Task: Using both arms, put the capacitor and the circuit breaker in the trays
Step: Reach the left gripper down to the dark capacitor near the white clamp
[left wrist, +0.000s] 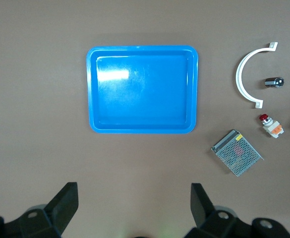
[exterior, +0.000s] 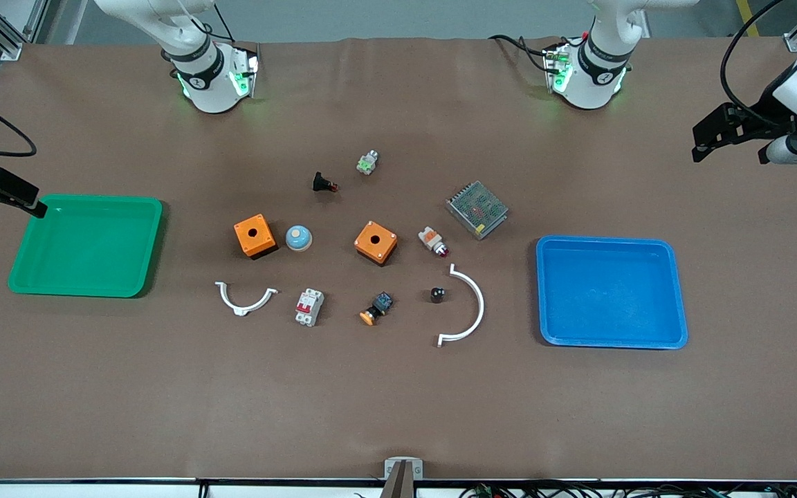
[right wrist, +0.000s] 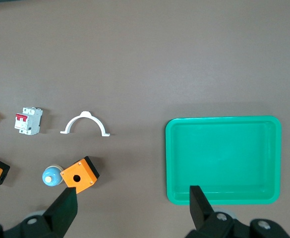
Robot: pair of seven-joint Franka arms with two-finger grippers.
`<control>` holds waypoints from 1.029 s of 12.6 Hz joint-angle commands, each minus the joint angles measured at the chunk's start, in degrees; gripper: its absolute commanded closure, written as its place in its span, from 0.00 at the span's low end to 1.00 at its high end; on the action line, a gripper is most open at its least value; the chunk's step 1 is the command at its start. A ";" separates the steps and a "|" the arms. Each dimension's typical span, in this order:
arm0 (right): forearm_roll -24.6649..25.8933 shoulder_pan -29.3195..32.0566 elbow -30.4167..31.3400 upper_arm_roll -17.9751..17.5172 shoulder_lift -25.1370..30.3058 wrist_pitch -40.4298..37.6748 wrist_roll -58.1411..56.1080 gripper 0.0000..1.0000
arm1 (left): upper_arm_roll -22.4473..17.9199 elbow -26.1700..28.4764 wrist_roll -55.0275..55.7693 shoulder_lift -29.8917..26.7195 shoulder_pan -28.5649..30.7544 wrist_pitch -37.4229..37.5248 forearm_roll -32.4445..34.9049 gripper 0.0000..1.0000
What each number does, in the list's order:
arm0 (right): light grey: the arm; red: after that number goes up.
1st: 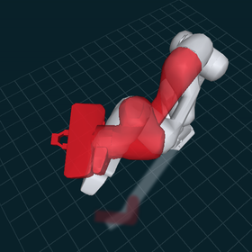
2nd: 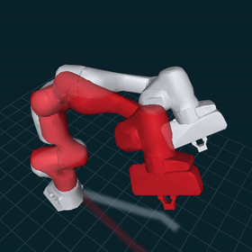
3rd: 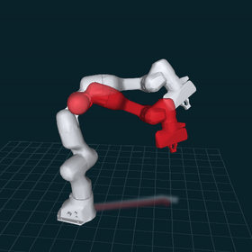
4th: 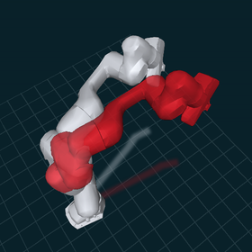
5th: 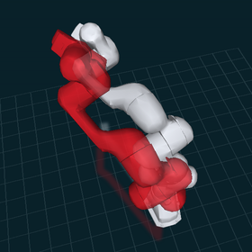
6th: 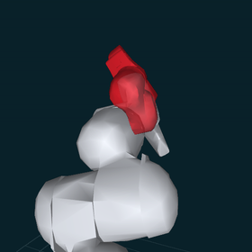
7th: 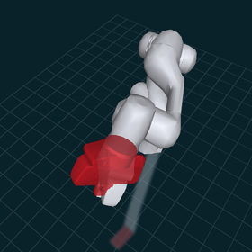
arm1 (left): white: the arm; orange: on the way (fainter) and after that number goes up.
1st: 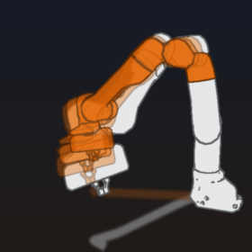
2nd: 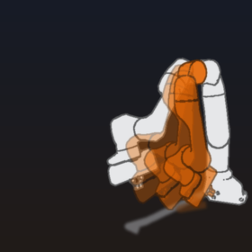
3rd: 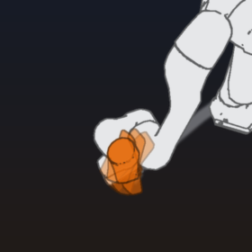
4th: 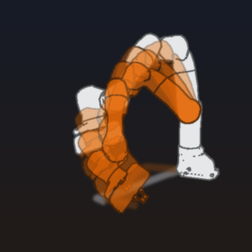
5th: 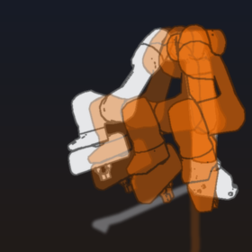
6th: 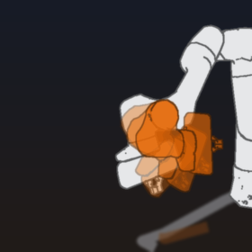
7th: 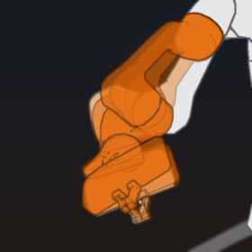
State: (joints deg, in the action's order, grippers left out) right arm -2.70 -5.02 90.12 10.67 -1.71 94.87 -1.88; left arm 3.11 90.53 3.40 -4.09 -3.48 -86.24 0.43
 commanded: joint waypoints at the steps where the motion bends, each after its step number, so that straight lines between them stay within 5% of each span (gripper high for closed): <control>1: 0.15 0.36 1.11 -0.65 1.53 0.32 -0.14 0.00 | 0.14 -1.23 -1.21 0.40 0.05 1.08 0.89 0.00; 7: 0.15 0.19 1.11 -0.65 1.45 0.49 -0.14 0.00 | 4.61 -1.68 1.94 10.75 -3.89 -4.08 0.80 0.00; 13: 0.15 -0.07 0.85 -0.83 1.18 1.02 -0.14 0.00 | 4.98 -2.64 31.98 29.38 -15.14 -20.60 0.89 0.00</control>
State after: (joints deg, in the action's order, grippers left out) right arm -2.70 -5.05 90.08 10.26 -1.64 95.29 -1.88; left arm 8.38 90.53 29.11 20.05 -16.80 -103.46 0.44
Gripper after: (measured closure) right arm 0.000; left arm 0.000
